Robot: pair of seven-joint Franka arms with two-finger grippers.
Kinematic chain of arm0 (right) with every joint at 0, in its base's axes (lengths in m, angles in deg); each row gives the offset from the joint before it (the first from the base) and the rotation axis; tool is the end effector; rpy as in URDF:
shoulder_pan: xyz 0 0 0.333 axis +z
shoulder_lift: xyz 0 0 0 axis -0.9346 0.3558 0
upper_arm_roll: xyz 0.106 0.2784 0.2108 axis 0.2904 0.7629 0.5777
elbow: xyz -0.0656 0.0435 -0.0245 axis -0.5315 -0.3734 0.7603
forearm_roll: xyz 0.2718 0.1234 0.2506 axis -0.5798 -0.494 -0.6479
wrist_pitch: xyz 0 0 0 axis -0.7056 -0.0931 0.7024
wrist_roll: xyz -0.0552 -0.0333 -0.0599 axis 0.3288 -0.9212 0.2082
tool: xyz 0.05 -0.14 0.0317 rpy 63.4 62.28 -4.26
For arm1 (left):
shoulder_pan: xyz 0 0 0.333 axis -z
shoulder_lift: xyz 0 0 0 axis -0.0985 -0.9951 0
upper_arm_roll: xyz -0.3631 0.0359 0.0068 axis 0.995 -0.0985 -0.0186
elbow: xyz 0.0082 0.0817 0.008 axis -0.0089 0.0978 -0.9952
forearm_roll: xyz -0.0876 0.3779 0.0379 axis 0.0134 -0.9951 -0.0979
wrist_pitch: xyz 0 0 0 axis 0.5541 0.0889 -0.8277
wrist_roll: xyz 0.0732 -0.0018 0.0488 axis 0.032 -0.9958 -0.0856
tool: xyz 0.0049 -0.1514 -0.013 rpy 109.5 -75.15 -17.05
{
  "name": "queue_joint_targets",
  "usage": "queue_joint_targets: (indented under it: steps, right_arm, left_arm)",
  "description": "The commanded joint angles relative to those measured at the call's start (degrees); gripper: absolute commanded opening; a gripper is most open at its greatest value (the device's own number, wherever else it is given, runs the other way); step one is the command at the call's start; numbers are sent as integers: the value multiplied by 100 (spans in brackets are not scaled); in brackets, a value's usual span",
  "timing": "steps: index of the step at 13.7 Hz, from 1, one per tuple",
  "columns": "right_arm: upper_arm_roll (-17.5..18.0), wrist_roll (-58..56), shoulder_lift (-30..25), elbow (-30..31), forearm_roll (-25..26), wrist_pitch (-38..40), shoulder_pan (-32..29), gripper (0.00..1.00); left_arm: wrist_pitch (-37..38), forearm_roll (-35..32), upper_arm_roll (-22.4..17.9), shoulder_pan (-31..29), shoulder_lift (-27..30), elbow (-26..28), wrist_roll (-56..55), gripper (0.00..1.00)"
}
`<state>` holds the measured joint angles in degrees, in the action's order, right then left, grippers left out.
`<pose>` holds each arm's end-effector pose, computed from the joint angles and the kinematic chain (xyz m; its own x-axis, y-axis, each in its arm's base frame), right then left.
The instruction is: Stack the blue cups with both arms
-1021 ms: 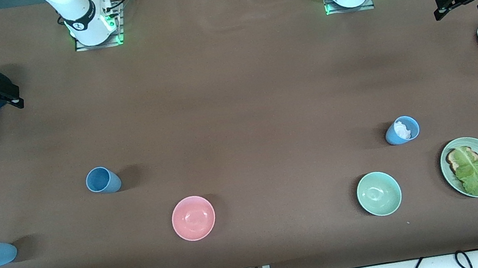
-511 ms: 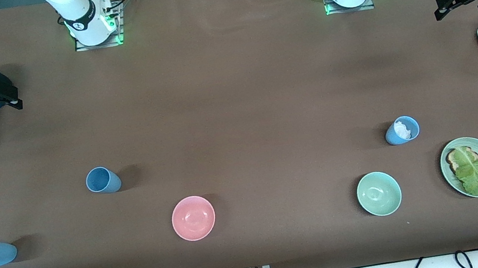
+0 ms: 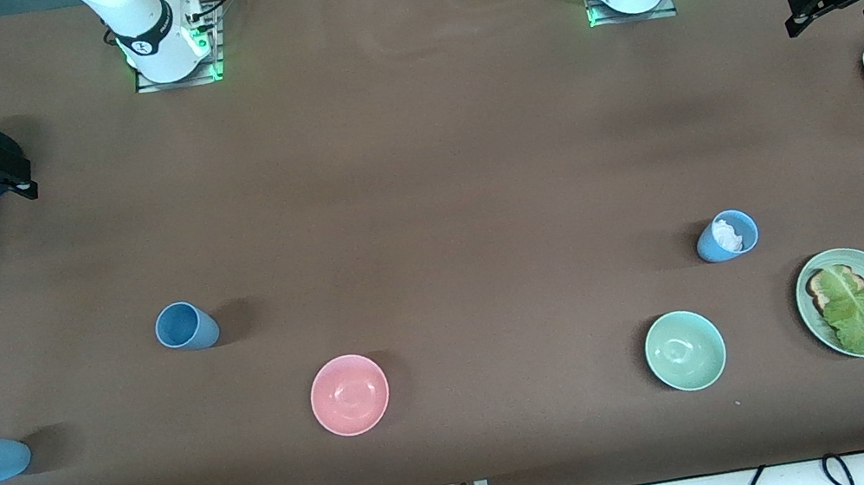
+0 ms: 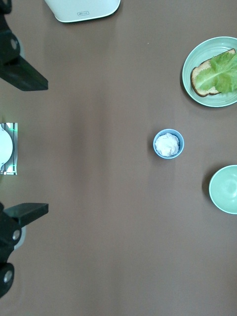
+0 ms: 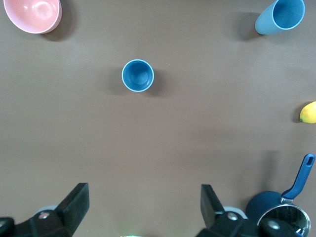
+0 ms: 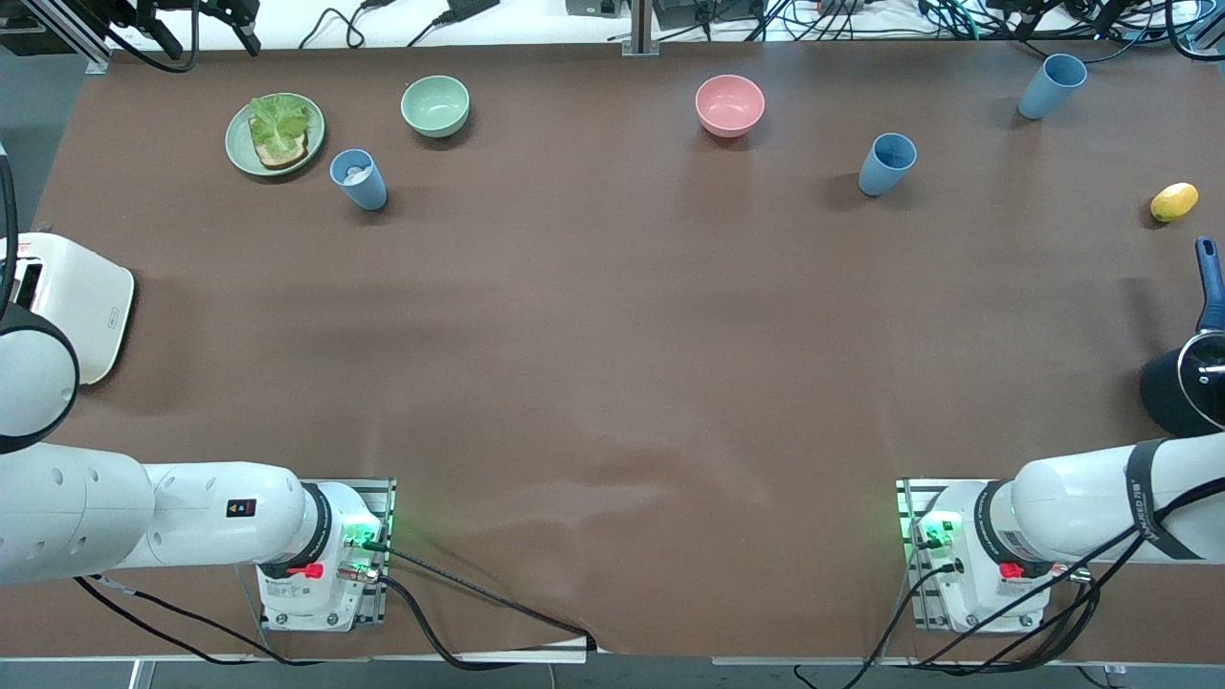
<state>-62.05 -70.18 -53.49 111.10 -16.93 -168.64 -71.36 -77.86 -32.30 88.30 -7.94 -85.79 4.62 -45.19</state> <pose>0.5484 0.0349 0.6276 0.9969 0.0586 -0.0532 0.0607 -0.9974 0.0396 0.5064 -0.0202 0.6573 0.9945 0.0207 -0.1031 0.0232 -0.9995 0.0231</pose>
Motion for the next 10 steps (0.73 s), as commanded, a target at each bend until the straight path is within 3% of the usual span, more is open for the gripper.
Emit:
queue_joint_targets:
  steps: [1, 10]
  right_arm:
    - [42, 18, 19, -68, 72, 83, 1, 100]
    - [33, -114, 237, -86, 72, 83, -8, 100]
  left_arm:
    - [83, 50, 3, -9, -86, -191, 15, 100]
    - [83, 50, 3, -18, -95, -191, 15, 100]
